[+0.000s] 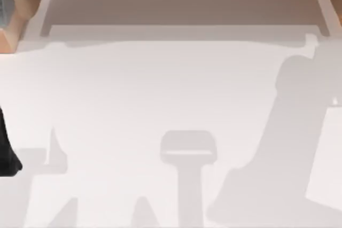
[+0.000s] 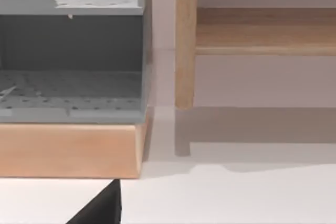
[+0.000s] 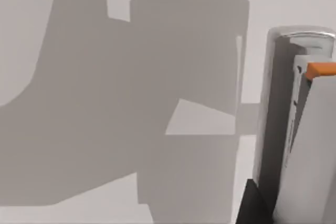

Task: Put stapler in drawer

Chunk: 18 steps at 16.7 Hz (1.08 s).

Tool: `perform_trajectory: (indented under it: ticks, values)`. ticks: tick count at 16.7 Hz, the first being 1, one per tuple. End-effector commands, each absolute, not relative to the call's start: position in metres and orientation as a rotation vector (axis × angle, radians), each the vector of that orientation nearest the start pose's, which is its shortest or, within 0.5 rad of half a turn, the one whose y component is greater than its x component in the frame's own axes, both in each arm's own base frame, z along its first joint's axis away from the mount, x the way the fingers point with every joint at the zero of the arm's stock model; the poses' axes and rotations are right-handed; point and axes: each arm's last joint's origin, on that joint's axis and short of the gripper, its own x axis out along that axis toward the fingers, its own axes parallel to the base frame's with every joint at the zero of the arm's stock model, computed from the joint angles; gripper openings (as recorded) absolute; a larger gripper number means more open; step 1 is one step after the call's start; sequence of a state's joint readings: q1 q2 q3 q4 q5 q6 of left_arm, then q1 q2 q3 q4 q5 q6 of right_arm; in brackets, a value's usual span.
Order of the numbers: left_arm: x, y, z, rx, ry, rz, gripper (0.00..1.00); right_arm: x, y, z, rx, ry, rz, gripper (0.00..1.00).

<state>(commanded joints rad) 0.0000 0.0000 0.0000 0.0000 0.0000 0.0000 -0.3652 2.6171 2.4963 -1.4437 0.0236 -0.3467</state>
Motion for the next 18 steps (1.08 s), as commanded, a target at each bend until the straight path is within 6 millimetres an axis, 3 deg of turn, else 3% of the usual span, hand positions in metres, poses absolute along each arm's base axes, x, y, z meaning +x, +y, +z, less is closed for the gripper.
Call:
perform_trajectory:
  ticks: [2, 7, 10, 13, 18]
  values:
    - [0.106, -0.001, 0.16, 0.0, 0.0, 0.0, 1.0, 0.473, -0.174, 0.182, -0.009, 1.531, -0.044, 0.0]
    - [0.106, -0.001, 0.16, 0.0, 0.0, 0.0, 1.0, 0.451, -0.172, 0.276, 0.01, 1.328, -0.193, 0.0]
    - [0.106, -0.001, 0.16, 0.0, 0.0, 0.0, 1.0, 0.441, -0.176, 0.299, 0.023, 1.273, -0.251, 0.0]
    - [0.106, -0.001, 0.16, 0.0, 0.0, 0.0, 1.0, 0.449, -0.182, 0.275, 0.016, 1.314, -0.233, 0.0]
    - [0.106, -0.001, 0.16, 0.0, 0.0, 0.0, 1.0, 0.471, -0.179, 0.187, -0.007, 1.494, -0.078, 0.0]
